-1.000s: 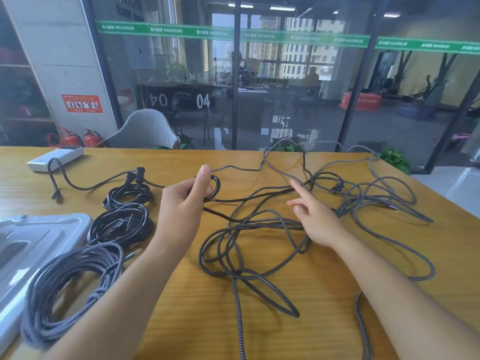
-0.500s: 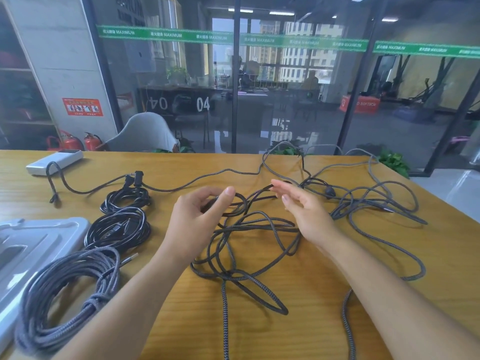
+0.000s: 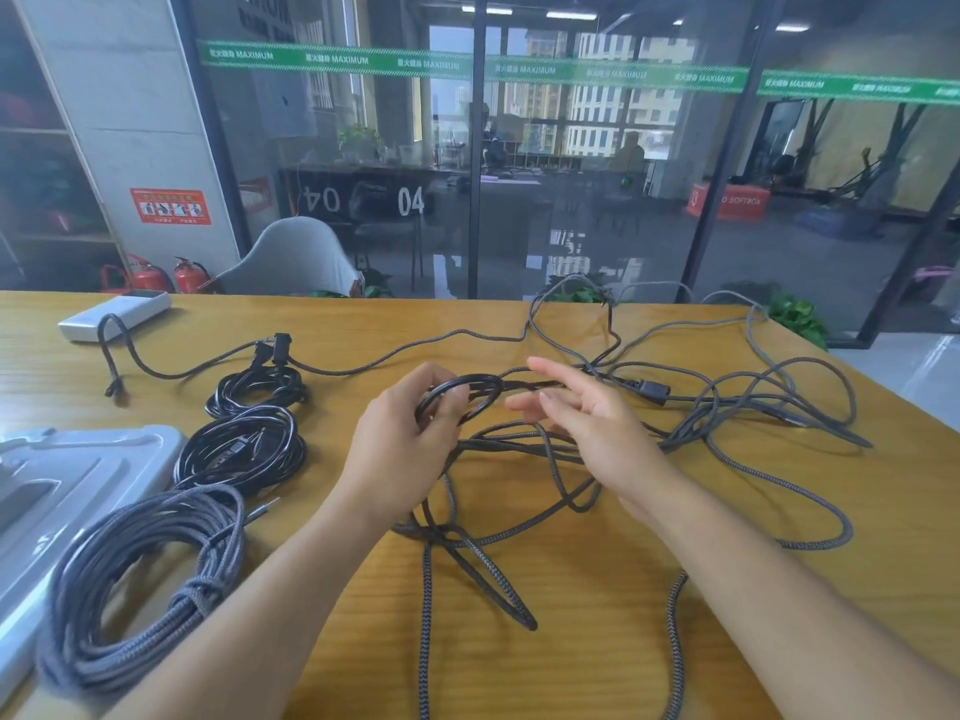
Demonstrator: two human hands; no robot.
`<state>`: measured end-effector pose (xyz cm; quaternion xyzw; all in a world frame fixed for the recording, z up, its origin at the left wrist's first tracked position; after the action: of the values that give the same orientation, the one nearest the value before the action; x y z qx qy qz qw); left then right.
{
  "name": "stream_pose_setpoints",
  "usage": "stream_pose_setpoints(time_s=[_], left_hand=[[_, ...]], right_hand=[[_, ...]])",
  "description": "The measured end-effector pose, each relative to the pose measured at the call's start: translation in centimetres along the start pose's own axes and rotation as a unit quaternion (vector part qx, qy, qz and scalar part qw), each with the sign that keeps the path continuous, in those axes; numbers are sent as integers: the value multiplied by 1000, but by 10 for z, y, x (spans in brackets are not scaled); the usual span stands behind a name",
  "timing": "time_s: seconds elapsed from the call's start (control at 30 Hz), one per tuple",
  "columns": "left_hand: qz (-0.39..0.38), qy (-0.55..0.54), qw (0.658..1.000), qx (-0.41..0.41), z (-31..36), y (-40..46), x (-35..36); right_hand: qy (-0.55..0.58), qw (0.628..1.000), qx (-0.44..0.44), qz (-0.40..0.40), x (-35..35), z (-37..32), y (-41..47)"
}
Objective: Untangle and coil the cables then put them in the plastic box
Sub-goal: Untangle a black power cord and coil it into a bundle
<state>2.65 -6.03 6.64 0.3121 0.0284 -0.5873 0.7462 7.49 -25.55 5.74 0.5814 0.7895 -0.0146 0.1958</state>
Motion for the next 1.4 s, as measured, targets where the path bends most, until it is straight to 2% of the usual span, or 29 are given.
stream_pose_setpoints(time_s=[0.17,0.3,0.4,0.47,0.57,0.67,0.73,0.87,1.03,1.17,1.4], left_hand=[[-1,-16,1000,8,7,-1,-5],[-56,-42,997,12,15,-6,6],[-118,-51,991,22,16,-7,15],[-187,-28,981,37,14,-11,26],[-274,5,961,21,6,-19,41],[-320,-29,947,5,5,-23,43],[-295,-77,952,-2,11,-21,36],[-135,-93,985,-49,7,-8,18],[-34,-118,987,-102,6,-5,0],[-24,-65,993,-100,7,-3,-10],[-53,62,992,-100,6,-1,-17]], right_hand=[[-52,996,74,12,-17,31,8],[-22,998,38,40,-18,22,7],[69,995,-18,70,-25,6,4],[120,989,-39,77,-30,-1,1],[127,989,-48,56,-25,-4,-1],[88,996,-20,19,-16,2,-2],[57,998,-26,7,-16,0,-2],[68,996,-62,12,-17,-10,-8],[40,994,-95,-46,-10,-21,-16],[27,989,-101,-105,4,-27,-23],[-23,983,-133,-126,4,-33,-31]])
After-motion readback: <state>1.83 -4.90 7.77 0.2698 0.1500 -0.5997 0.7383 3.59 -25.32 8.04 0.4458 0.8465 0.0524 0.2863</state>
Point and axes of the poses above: each hand's wrist, its own y-axis towards the middle knuckle, its own x-axis out of the palm, z = x × y, the point moved 8 cm from there along y, towards the middle knuckle, and after that the axes turned 2 degrees about y, right-handed, at the moved point
